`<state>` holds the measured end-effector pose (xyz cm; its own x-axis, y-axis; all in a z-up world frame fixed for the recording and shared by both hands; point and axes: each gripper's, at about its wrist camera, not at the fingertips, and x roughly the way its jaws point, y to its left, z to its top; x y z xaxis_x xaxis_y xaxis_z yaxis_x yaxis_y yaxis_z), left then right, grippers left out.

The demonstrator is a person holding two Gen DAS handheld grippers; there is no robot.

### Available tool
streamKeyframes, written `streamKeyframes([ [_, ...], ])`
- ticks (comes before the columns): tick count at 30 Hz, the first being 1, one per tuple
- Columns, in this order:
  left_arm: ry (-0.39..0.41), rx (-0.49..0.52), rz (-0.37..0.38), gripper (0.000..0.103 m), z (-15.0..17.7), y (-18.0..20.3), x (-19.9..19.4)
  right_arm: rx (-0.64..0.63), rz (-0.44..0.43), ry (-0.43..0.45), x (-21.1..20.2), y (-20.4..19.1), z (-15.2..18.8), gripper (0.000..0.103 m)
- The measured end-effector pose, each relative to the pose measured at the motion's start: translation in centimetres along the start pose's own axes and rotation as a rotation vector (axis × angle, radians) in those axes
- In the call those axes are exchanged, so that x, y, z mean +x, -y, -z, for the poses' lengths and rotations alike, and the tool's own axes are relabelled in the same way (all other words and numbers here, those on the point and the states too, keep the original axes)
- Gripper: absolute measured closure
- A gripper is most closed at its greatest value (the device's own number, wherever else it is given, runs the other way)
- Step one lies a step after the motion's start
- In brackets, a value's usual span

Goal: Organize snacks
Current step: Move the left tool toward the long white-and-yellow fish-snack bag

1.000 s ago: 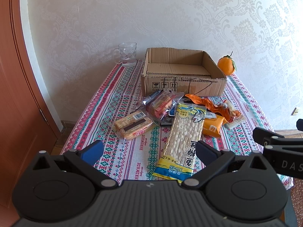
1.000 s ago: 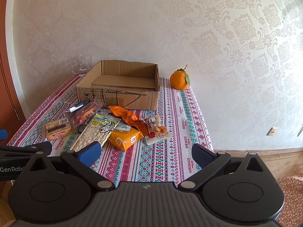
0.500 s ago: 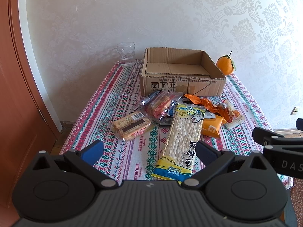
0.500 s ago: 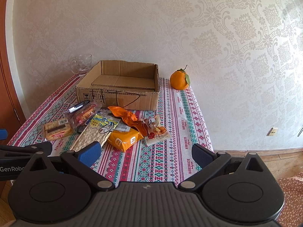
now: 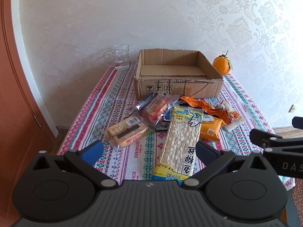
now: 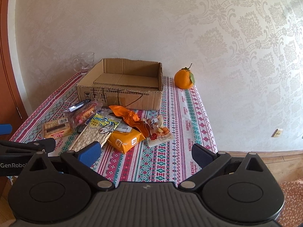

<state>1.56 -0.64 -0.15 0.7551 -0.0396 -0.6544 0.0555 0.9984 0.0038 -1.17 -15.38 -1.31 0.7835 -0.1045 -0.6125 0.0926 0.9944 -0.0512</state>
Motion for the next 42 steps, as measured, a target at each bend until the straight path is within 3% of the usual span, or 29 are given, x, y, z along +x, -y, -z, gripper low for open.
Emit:
streamKeyframes([
  [8,0.007,0.029,0.038,0.001,0.1,0.0,1.6,-0.014,-0.061,0.001,1.4,0.3,0.0,0.0],
  [24,-0.025,0.088,0.1,0.001,0.5,-0.1,4.6,-0.045,-0.098,-0.025,4.5,0.4,0.0,0.0],
  [31,-0.069,0.121,0.191,0.001,1.0,0.1,6.4,-0.055,-0.084,-0.042,5.6,0.1,-0.3,0.0],
  [42,-0.045,0.088,0.172,0.001,0.9,1.3,8.5,-0.061,-0.099,-0.065,7.8,1.4,-0.2,0.0],
])
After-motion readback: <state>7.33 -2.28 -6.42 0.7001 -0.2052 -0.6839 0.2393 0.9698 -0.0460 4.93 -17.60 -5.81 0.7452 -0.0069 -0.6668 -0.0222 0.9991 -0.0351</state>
